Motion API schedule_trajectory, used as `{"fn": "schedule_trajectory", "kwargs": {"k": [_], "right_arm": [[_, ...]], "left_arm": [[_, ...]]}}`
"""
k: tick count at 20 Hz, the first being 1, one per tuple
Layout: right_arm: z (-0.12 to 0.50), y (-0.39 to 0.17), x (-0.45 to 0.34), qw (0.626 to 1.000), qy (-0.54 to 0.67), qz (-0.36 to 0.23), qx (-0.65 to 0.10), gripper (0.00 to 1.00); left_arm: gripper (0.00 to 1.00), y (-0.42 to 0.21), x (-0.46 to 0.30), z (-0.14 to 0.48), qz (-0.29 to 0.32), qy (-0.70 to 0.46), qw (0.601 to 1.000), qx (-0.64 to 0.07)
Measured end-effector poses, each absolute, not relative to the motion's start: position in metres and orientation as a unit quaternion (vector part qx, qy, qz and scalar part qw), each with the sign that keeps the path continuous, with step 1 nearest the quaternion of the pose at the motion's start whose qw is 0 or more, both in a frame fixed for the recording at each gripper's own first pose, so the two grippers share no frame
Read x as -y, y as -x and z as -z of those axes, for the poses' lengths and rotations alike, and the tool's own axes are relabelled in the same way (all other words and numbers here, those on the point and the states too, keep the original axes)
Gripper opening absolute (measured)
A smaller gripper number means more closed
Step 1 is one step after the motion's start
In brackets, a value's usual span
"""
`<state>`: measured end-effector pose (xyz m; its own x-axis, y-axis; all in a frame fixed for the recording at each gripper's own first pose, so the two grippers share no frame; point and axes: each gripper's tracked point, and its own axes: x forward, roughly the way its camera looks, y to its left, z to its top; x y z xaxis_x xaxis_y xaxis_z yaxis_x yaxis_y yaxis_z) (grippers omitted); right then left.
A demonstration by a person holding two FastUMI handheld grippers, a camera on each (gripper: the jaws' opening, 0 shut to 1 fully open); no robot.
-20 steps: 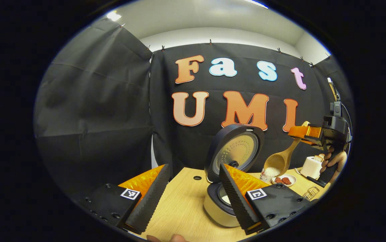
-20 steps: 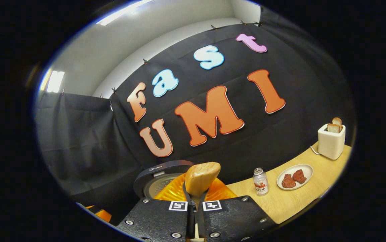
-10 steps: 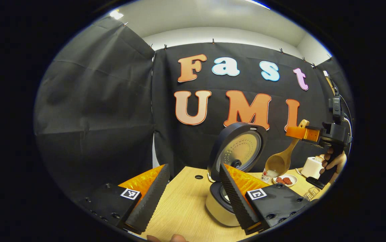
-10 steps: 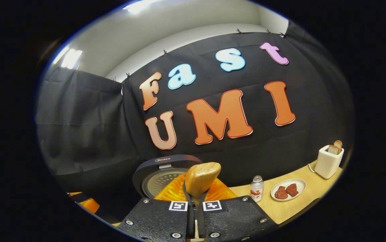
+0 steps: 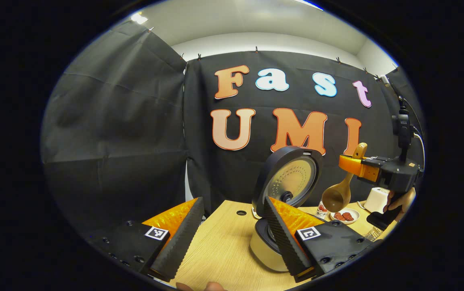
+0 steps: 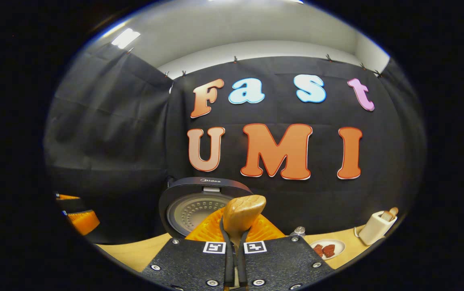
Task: Close the left gripper, press the button to open the rice cooker; take a wooden spoon from the chopstick holder with the right hand, scoop a spoonful of rice and pour it into the rice cooker, then put the wooden spoon back into the chopstick holder.
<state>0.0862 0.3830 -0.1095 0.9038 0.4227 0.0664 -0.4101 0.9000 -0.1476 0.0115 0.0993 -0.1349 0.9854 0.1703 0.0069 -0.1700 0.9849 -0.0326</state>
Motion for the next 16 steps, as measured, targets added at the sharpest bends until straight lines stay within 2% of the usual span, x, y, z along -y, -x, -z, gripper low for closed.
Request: {"fn": "schedule_trajectory", "kwargs": {"k": [2,7,8,9,10,11,16], "right_arm": [[0.110,-0.084,-0.387,0.972,0.079,-0.216,0.054,0.02],[0.109,-0.089,-0.376,0.973,0.030,-0.227,0.037,0.02],[0.107,-0.088,-0.376,0.974,0.027,-0.223,0.038,0.07],[0.103,-0.088,-0.374,0.974,0.021,-0.221,0.040,0.07],[0.099,-0.088,-0.368,0.975,0.012,-0.220,0.039,0.02],[0.094,-0.088,-0.360,0.975,0.001,-0.217,0.037,0.02],[0.069,-0.087,-0.287,0.986,-0.020,-0.156,0.052,0.02]], "left_arm": [[0.99,-0.013,-0.099,0.137,-0.086,0.017,0.996,0.003],[0.99,-0.015,-0.102,0.136,-0.089,0.023,0.996,0.001],[0.99,-0.014,-0.103,0.137,-0.089,0.025,0.996,0.001],[0.99,-0.013,-0.102,0.136,-0.089,0.026,0.996,0.001],[0.99,-0.013,-0.101,0.135,-0.089,0.028,0.996,0.002],[0.99,-0.012,-0.098,0.133,-0.087,0.029,0.996,0.002],[0.99,-0.010,-0.086,0.117,-0.073,0.033,0.997,0.010]]}}
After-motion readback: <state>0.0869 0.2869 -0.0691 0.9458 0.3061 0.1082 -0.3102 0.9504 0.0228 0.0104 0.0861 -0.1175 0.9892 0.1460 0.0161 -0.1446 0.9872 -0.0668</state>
